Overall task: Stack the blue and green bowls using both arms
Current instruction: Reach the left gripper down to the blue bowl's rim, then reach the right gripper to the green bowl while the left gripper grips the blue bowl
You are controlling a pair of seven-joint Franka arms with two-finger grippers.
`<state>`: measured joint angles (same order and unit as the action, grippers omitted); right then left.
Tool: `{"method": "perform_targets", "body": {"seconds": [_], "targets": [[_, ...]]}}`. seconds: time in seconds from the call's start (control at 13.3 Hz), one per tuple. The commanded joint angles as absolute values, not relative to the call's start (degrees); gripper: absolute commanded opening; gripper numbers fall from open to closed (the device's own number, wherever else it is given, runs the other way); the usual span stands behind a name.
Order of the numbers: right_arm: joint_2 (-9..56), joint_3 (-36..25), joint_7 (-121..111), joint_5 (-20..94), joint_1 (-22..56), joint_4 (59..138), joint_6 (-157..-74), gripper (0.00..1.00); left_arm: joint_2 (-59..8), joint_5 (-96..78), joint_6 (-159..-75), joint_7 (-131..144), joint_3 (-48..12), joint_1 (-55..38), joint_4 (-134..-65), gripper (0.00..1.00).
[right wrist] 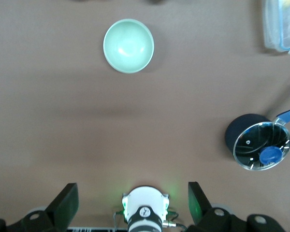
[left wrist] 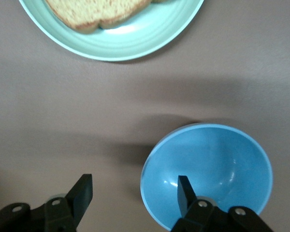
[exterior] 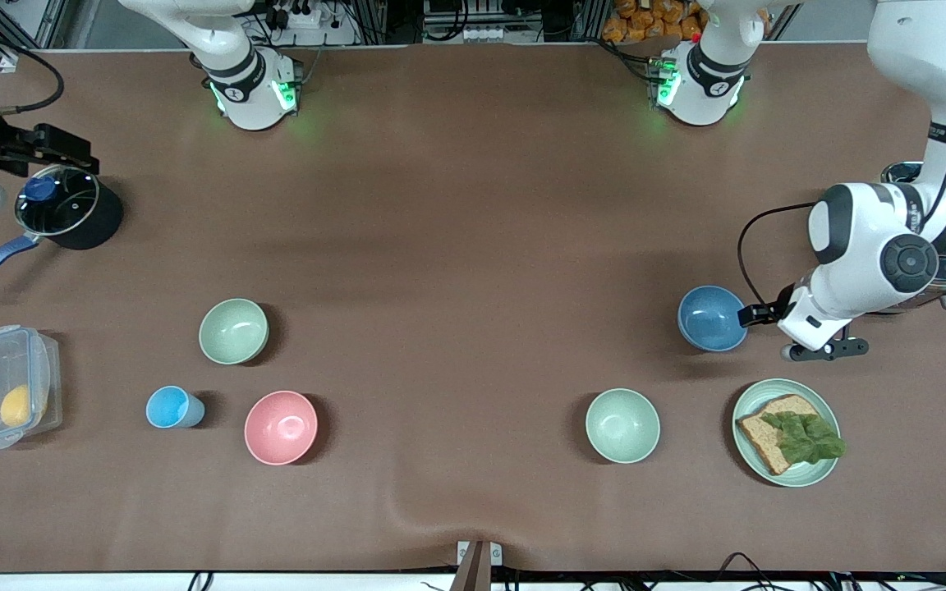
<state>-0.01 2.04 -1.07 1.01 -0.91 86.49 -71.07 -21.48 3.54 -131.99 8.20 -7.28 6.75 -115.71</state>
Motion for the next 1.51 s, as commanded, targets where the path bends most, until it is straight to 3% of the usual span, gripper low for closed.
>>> {"method": "perform_targets", "body": {"seconds": [0.0,0.3,0.6,0.98,1.2,1.28,1.35,1.43], "targets": [[-0.4,2.9,0.6,0.7,3.7,87.3,-69.9,1.0,-22.6,4.7,-133.9,9.8,-7.5,6.7,-116.3,0.67],[1.0,3.0,10.6,3.4,5.5,87.5,-72.2,1.0,-24.3,4.7,-134.6,9.8,-7.4,6.7,-116.3,0.57],[4.5,3.0,11.3,3.6,8.1,90.5,-80.6,1.0,-25.0,4.7,-134.7,9.9,-7.4,6.7,-116.1,0.49],[16.8,2.5,9.5,3.3,3.5,92.0,-90.0,1.0,-24.9,4.7,-134.6,9.9,-7.4,6.8,-116.2,0.45],[24.6,2.6,1.1,3.5,-3.1,92.7,-96.8,1.0,-24.9,4.7,-134.6,10.6,-7.5,6.6,-116.1,0.32],[26.8,2.6,-2.2,3.5,-5.1,93.4,-99.7,1.0,-25.0,4.7,-134.5,11.1,-7.5,6.5,-116.0,0.22],[28.8,2.6,-4.5,3.5,-6.7,93.9,-102.7,1.0,-24.9,4.7,-134.2,11.6,-7.5,6.3,-115.9,0.02],[31.2,2.6,-5.8,3.5,-7.9,93.9,-104.6,1.0,-24.8,4.7,-134.1,11.9,-7.5,6.2,-116.0,0.0]]}}
